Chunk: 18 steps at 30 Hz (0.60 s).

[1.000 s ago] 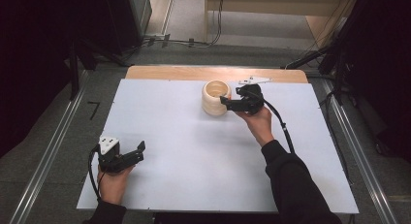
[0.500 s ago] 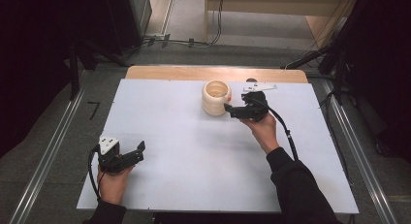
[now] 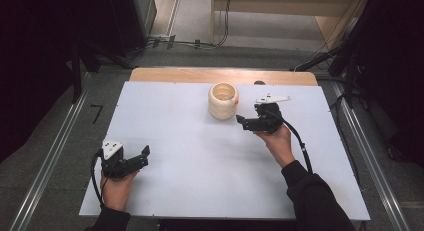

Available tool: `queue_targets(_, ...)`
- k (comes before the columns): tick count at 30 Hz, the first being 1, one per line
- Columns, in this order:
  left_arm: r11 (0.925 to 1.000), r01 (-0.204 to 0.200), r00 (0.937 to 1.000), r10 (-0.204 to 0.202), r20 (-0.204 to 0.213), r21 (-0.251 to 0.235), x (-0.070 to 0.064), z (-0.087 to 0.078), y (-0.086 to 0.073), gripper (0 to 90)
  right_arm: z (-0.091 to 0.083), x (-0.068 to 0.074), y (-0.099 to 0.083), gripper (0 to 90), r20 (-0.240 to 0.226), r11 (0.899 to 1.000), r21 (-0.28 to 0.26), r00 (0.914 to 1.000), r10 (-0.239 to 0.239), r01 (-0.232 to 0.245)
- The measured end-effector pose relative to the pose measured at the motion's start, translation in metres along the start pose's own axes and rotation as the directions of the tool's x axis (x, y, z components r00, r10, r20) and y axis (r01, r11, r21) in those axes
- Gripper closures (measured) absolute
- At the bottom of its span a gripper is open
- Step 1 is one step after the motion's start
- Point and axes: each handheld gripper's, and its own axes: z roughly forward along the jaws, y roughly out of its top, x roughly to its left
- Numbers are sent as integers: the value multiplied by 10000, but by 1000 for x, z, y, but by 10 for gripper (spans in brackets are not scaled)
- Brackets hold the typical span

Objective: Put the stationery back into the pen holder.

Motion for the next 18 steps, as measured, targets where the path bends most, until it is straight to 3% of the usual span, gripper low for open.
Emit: queue_targets(18,10000,-65,10000,65,37,3,-1,1,0,59,-21,-5,-29,120,-19,9997,183,9999,132,-131)
